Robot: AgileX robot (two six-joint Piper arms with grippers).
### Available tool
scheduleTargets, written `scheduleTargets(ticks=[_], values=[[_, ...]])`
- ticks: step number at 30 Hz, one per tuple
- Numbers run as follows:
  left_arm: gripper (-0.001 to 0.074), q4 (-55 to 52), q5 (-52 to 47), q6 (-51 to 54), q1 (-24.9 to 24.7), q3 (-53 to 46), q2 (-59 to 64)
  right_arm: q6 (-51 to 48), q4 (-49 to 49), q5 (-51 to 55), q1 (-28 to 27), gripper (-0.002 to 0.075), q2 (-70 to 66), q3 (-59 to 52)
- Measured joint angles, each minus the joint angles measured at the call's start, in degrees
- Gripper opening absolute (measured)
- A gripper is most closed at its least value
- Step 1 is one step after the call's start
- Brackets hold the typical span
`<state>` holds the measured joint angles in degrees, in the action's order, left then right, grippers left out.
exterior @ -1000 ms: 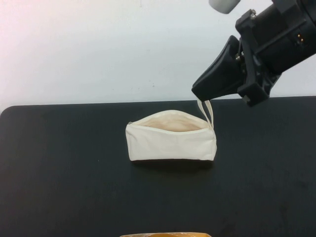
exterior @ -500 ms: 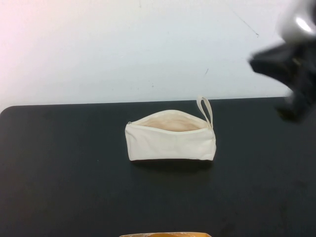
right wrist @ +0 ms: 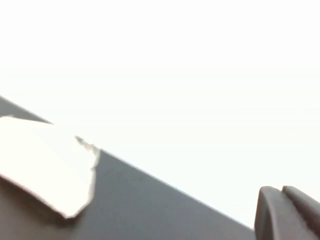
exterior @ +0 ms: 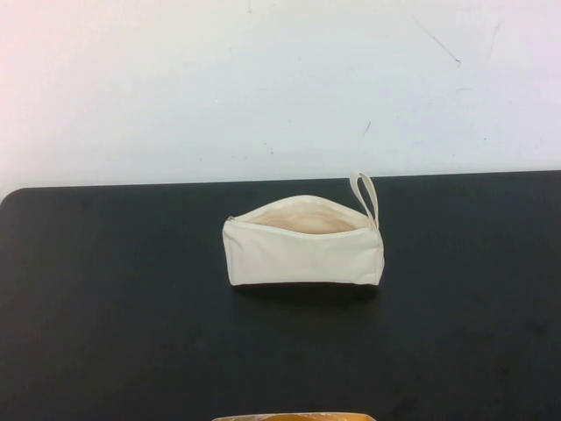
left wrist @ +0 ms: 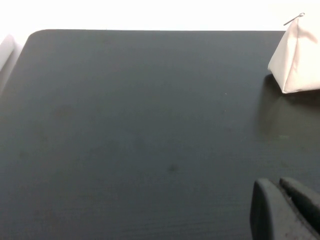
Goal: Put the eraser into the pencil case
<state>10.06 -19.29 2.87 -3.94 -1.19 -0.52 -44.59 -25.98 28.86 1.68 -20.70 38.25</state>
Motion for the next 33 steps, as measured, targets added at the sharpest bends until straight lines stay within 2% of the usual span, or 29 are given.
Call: scheduleTargets(ticks=[7, 12, 26, 33], values=[[-0.0001, 0.0, 0.0, 0.0, 0.0, 0.0, 0.0, 0.0, 4.4, 2.4, -3.0, 0.0001, 9.0, -4.8], [-0.0001, 0.0, 0.0, 0.0, 0.0, 0.0, 0.0, 0.0, 11.9, 3.9, -5.2, 0.0001, 12.0, -7.5], [-0.0001, 0.0, 0.0, 0.0, 0.0, 0.0, 0.0, 0.0, 33.4, 2.8, -4.0, 0.0, 16.8, -14.6], [-0.0001, 0.0, 0.0, 0.0, 0.0, 0.0, 0.0, 0.8, 32.0, 4.9, -3.7, 0.0, 16.8, -15.2]])
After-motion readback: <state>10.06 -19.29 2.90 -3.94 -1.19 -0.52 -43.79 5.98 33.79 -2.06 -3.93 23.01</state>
